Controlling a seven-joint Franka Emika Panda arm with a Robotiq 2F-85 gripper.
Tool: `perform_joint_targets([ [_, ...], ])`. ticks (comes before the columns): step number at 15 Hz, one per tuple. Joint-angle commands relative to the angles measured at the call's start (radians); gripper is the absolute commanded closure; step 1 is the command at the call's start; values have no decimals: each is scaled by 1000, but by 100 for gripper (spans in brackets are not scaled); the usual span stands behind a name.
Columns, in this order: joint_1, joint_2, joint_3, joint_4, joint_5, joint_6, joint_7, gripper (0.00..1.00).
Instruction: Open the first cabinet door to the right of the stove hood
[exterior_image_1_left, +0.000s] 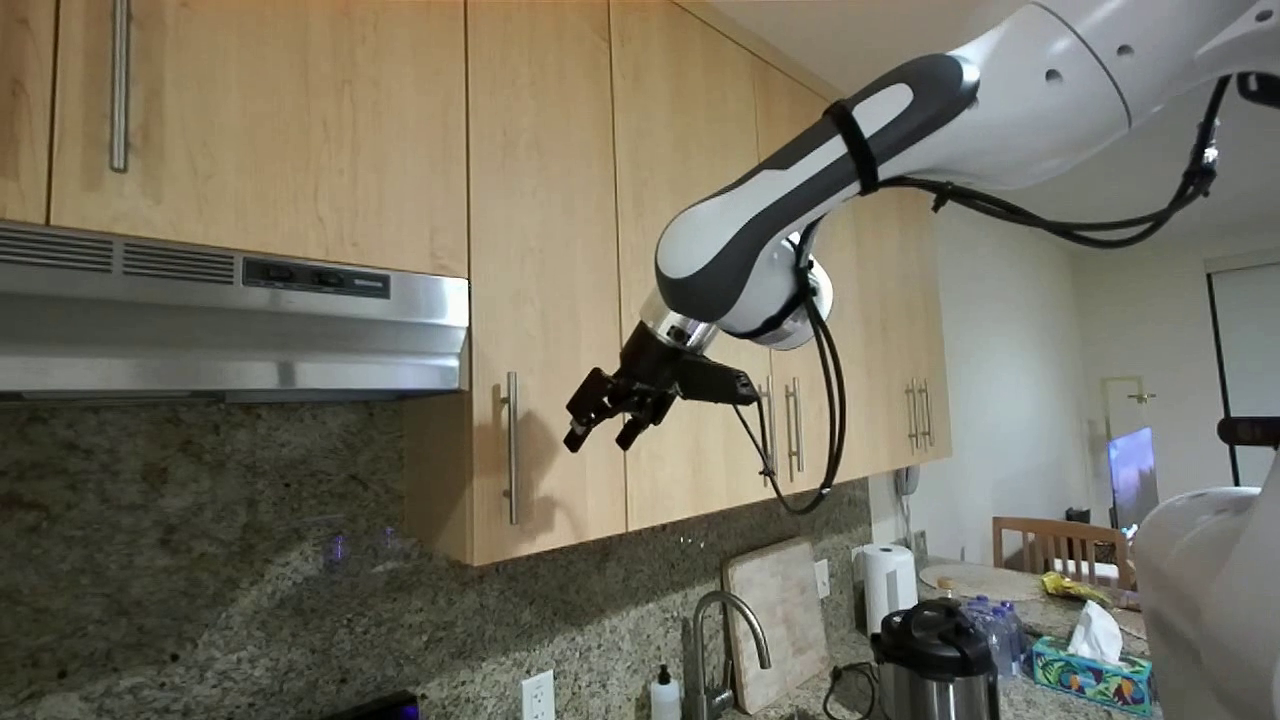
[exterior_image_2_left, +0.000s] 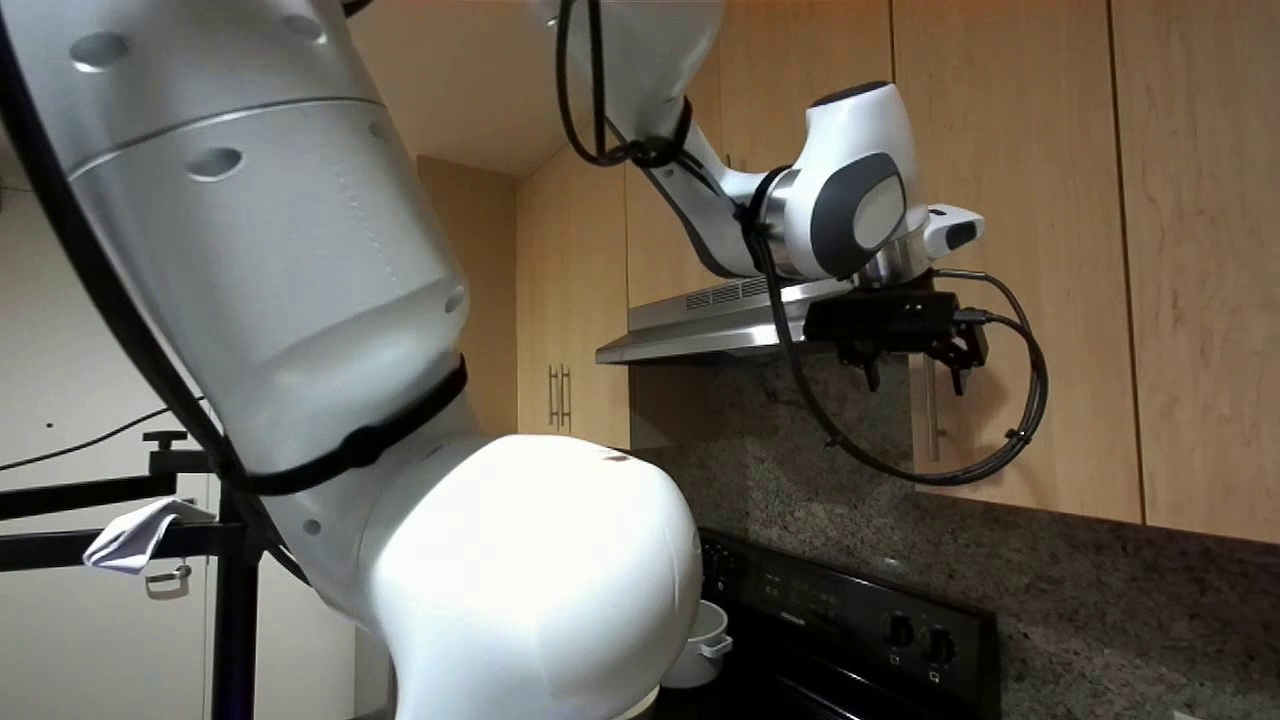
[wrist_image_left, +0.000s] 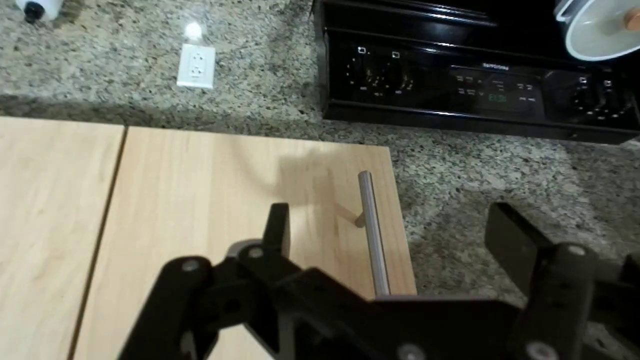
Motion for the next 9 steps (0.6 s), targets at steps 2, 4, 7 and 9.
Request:
perform_joint_targets([
  [2, 153, 38, -139, 89, 147, -66, -306, 0],
  [4, 207, 50, -192, 122, 218, -99, -415, 0],
  [7, 236, 84, -225, 174, 314, -142, -542, 0],
  [9, 230, 118, -226, 211, 373, -161, -608, 0],
])
